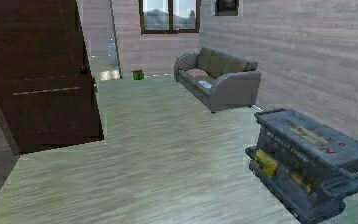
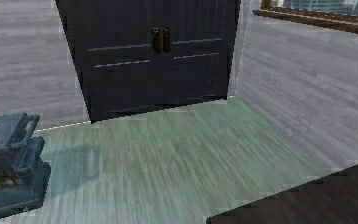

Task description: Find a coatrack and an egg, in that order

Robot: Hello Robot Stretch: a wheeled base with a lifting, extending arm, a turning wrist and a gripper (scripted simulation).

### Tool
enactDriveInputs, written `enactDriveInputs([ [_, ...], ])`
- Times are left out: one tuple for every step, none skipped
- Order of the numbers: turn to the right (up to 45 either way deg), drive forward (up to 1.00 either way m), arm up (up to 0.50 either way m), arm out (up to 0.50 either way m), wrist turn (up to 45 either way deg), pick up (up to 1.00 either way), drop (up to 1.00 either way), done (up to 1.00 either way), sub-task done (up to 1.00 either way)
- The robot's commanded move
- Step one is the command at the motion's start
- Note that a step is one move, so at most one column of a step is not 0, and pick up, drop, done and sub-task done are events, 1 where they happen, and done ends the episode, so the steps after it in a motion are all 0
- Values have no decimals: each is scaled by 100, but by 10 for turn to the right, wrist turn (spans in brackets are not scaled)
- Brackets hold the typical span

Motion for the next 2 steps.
enactDriveInputs([
  [-180,0,0,0,0,0,0,0,0],
  [0,25,0,0,0,0,0,0,0],
])
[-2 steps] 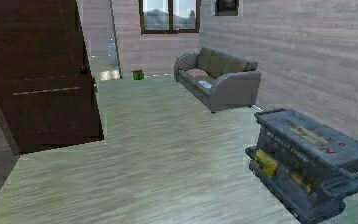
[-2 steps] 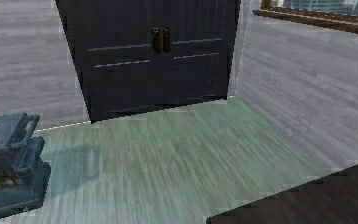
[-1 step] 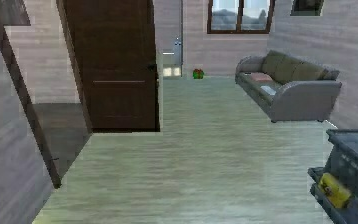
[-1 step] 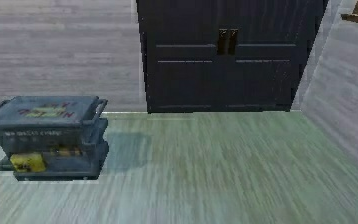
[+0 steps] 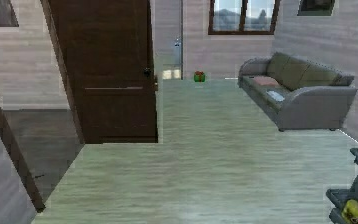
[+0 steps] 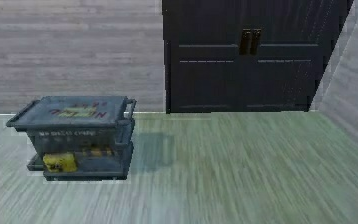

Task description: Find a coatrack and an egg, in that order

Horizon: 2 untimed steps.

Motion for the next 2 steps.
enactDriveInputs([
  [60,0,0,0,0,0,0,0,0],
  [30,0,0,0,0,0,0,0,0],
])
